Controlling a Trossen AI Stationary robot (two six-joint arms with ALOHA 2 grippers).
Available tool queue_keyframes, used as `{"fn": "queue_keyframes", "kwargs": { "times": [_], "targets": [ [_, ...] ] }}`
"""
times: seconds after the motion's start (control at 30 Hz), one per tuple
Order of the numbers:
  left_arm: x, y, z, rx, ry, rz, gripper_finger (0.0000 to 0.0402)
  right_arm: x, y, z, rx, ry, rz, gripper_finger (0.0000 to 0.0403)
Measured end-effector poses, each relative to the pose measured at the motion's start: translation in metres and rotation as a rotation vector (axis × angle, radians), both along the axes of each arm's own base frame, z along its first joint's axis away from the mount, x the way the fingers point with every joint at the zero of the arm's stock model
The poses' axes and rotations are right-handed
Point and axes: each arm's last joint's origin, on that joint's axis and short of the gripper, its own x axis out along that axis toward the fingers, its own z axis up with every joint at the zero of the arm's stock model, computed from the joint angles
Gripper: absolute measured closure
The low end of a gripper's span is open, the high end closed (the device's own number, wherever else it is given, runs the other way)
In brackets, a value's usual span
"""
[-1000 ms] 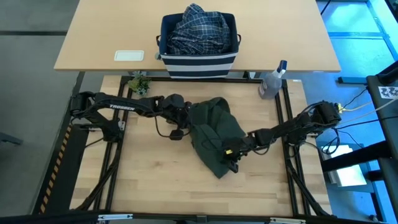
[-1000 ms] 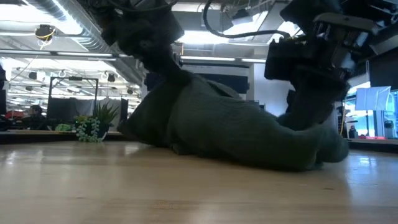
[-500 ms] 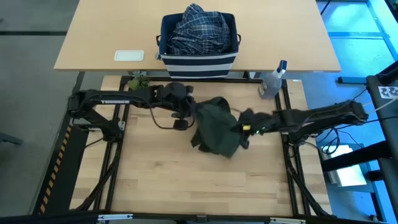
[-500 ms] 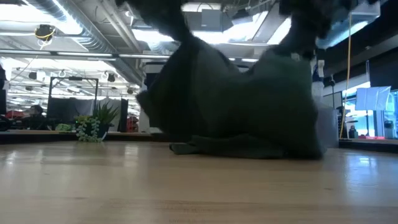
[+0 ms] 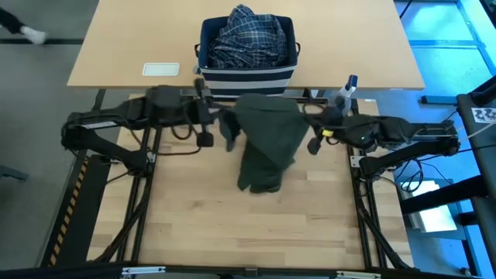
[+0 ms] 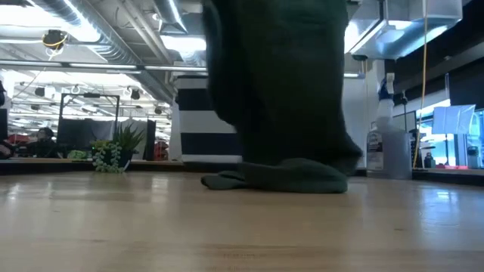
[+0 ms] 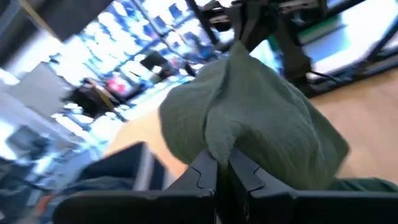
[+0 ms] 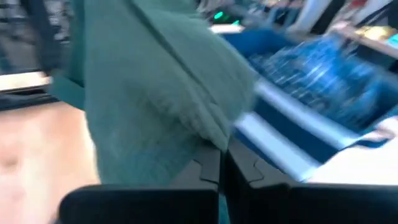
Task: Fold Laundry from Bin
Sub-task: Fold the green polo shirt
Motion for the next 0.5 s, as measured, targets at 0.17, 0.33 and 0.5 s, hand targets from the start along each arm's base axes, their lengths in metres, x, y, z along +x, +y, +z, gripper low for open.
{"fn": "queue_keyframes", "kwargs": {
  "times": [0.17,0.33,0.5],
  "targets": [
    [-0.011,-0.005,0.020,0.071,-0.044,0.046,0.0401,-0.001,-0.008,0.022,-0.090,-0.024,-0.081,0.0402],
    [-0.016,-0.004,0.033,0.141,-0.058,0.097,0.0401,0.002,-0.021,0.033,-0.152,-0.039,-0.133,0.0403],
    [-0.020,0.005,0.039,0.173,-0.058,0.176,0.0401,0.007,-0.035,0.041,-0.205,-0.050,-0.181,0.0403]
  ]
}}
